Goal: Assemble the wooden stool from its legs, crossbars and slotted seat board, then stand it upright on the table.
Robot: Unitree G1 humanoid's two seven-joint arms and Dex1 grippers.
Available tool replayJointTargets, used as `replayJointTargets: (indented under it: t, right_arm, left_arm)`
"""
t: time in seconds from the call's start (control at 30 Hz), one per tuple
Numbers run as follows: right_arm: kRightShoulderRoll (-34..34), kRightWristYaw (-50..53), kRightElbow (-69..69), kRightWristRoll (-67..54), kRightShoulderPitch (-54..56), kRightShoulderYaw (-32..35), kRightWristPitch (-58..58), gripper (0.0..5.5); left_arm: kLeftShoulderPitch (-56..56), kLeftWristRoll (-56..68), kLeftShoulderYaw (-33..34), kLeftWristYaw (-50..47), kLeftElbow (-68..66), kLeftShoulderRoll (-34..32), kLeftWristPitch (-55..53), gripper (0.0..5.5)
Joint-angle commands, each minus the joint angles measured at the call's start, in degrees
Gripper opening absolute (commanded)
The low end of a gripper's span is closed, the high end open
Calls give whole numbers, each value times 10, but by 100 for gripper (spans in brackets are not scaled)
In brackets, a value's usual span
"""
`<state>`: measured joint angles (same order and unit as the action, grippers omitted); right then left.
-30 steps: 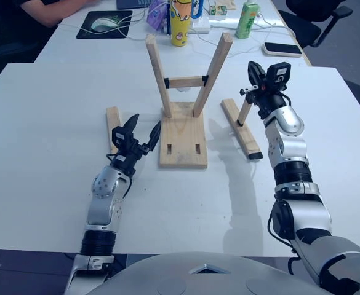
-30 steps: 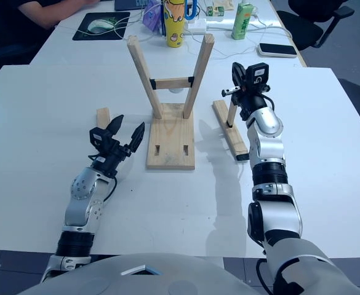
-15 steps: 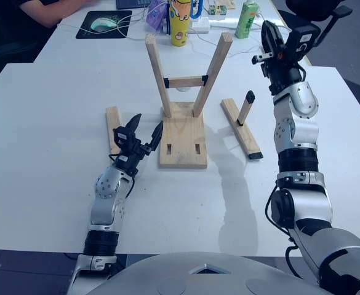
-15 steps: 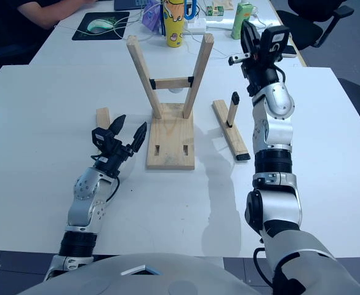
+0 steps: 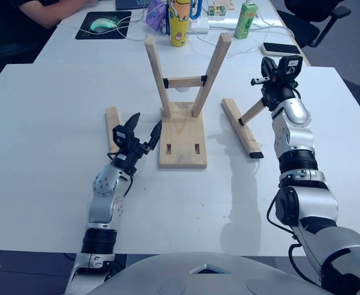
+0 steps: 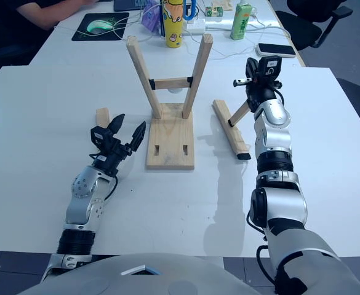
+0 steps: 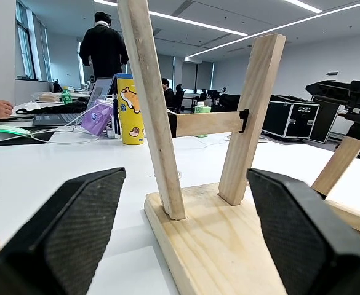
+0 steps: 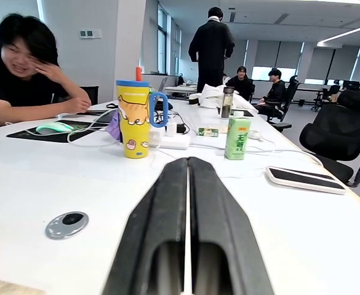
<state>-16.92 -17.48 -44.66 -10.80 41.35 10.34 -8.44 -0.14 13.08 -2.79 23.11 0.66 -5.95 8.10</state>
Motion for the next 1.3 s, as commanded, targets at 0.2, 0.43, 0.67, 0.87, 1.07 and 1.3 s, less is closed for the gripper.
replayJointTargets:
  t: [0.2,0.43,0.67,0.87,1.07,1.3]
  right_arm:
    - [27,-9,-36,16,-32,-19,11,1]
    - [28,-5,-127,28,7,-20,0,1]
    - [24,-13,-137,24,-6,-18,-29,1]
    - [28,-51,-20,-10,-35,-4,-96,1]
    - [10,-13,248,-65,-36,20,9,26]
    - [-62,-23,401,-117,-177,76,161,124]
  left_arm:
    - [-5,-3,-4,6,-8,-2,-3,365]
    - [-15,-5,-8,9,-15,1,-4,365]
    - [-9,-2,-4,11,-12,-4,-2,365]
    - [-7,-5,-7,11,-15,-1,-2,365]
    - [12,-7,-21,10,-4,6,-7,365]
    - [24,-10,-22,0,6,8,-3,365]
